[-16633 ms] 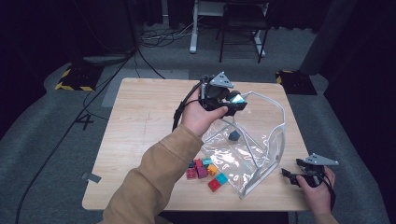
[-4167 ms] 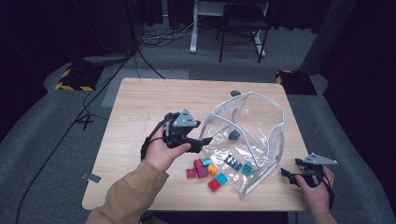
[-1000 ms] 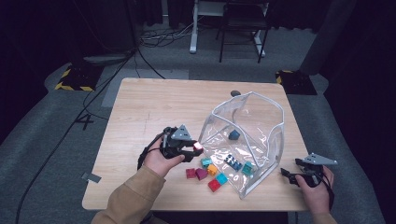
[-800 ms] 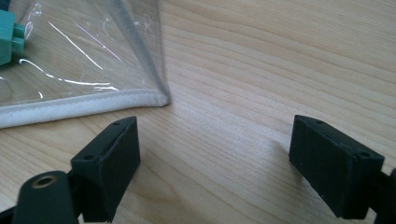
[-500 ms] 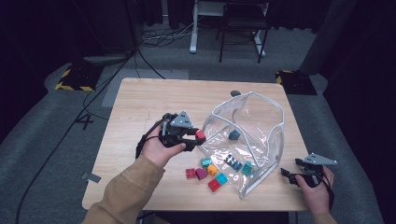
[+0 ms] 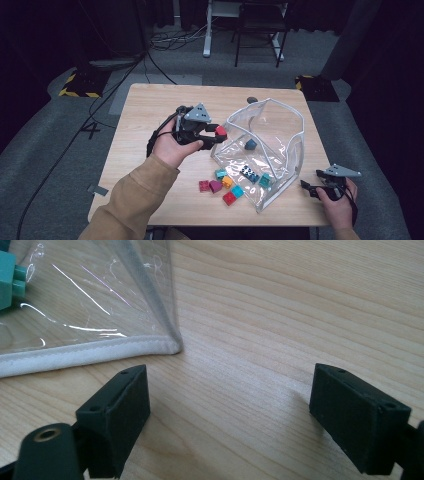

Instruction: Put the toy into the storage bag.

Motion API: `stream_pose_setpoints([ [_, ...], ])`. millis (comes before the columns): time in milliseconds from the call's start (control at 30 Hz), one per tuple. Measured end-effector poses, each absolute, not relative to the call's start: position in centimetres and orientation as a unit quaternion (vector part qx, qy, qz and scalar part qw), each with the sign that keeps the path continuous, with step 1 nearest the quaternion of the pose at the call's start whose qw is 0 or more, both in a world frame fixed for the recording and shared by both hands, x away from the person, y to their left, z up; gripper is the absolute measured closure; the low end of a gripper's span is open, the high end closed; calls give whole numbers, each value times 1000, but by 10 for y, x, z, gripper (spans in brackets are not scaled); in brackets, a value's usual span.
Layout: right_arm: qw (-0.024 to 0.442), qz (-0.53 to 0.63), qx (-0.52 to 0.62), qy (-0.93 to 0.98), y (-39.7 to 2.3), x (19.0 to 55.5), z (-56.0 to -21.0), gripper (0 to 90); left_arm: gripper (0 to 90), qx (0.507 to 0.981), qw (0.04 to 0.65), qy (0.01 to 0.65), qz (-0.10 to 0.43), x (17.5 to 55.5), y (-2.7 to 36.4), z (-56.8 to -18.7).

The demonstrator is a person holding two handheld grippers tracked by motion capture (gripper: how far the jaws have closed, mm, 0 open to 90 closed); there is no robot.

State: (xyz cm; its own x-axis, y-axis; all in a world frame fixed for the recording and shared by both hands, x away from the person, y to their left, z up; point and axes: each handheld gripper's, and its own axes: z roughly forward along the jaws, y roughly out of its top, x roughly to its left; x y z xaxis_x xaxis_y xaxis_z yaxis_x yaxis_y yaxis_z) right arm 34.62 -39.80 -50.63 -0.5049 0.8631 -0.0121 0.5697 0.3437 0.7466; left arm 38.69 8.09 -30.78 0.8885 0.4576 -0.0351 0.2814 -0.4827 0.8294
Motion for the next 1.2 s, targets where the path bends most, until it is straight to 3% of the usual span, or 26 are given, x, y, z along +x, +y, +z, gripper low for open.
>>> stream_pose_setpoints([
  [567,212,350,458,789,-397,347,-506,164,588,837,497,206,95,407,53,-274],
  [1200,212,350,458,789,-397,346,-506,164,588,827,518,200,89,432,-7,-276],
])
